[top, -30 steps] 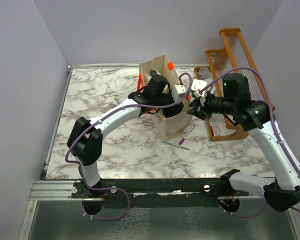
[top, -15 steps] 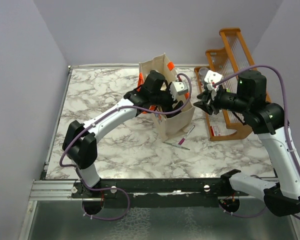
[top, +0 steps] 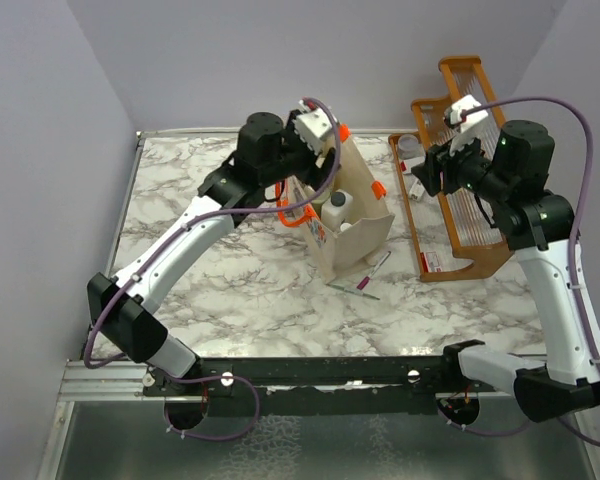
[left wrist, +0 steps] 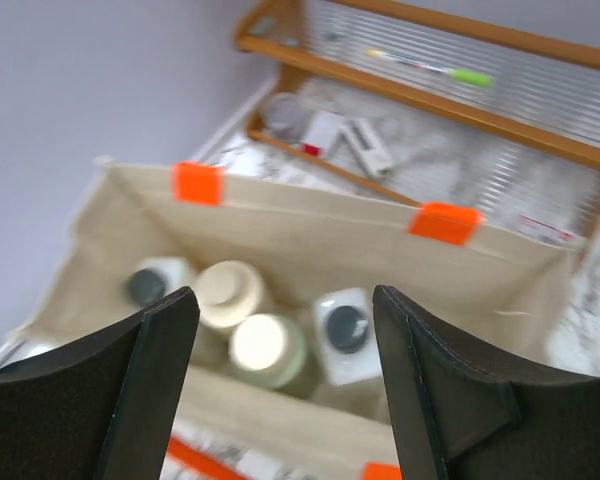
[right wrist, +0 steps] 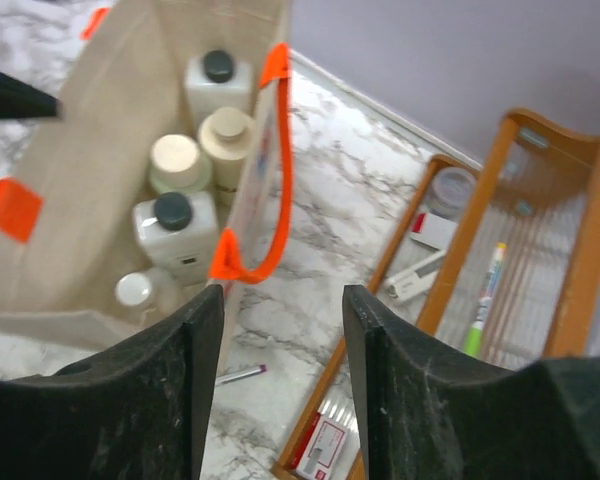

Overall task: Place the personal care products into the canvas bag
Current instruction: Place the care product in the canvas bag, then reset both arms

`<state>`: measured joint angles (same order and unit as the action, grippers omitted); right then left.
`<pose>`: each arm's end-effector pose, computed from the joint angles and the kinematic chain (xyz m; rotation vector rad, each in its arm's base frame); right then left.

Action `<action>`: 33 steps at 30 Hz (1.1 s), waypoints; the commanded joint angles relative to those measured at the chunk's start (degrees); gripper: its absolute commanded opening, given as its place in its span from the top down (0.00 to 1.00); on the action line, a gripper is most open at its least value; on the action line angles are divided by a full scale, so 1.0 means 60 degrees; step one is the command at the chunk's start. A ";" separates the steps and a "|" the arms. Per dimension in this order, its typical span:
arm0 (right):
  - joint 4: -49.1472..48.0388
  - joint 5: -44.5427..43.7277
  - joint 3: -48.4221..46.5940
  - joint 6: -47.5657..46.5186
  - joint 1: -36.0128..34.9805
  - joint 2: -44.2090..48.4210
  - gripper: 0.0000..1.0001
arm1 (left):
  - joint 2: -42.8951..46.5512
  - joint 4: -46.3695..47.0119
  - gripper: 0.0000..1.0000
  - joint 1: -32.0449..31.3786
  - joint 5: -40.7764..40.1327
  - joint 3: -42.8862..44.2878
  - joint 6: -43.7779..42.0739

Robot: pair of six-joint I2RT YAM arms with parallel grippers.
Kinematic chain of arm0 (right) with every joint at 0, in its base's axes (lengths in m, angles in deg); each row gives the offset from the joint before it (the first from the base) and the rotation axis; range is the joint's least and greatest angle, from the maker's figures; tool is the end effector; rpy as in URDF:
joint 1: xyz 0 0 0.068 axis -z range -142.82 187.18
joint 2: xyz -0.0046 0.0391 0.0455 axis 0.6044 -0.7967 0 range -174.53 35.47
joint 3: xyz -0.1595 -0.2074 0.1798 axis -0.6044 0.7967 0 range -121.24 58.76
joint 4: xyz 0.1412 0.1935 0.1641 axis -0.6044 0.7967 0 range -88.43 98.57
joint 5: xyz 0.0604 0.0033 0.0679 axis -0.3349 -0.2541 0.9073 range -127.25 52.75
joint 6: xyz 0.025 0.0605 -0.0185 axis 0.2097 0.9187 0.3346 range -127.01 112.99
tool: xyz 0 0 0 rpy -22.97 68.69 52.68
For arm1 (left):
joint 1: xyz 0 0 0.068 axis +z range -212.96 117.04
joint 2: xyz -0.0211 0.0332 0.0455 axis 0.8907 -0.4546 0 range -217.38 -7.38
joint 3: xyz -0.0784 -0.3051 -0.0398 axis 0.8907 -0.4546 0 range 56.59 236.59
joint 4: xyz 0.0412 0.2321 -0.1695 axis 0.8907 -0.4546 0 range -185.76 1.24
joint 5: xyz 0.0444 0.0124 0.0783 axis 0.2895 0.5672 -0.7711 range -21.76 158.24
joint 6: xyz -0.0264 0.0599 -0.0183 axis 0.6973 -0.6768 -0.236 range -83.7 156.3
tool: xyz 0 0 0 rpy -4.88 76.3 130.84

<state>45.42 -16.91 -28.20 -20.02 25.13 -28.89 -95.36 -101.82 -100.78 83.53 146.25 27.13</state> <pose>0.2248 0.0675 0.5088 -0.6457 1.8207 0.3329 0.3126 -0.2610 0.4663 0.8941 1.5635 -0.5953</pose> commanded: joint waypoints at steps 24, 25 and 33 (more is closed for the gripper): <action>-0.4345 -0.4566 0.0261 0.1154 0.0163 -0.1183 0.00 | 0.1277 0.1696 0.01 0.4535 -0.4075 -0.0338 0.0521; -0.4238 -0.4529 0.0250 0.1125 0.0163 -0.1079 0.00 | 0.1232 0.1585 0.01 0.4601 -0.3858 -0.0173 0.0520; -0.3543 -0.3799 -0.0022 0.0417 0.0189 -0.0533 0.00 | 0.1841 0.1140 0.01 0.5033 -0.2420 -0.0238 0.0579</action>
<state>24.64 -41.21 -27.39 -13.75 25.94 -34.38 -88.59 -94.21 -71.32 62.90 145.88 30.48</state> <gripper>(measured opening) 0.997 0.992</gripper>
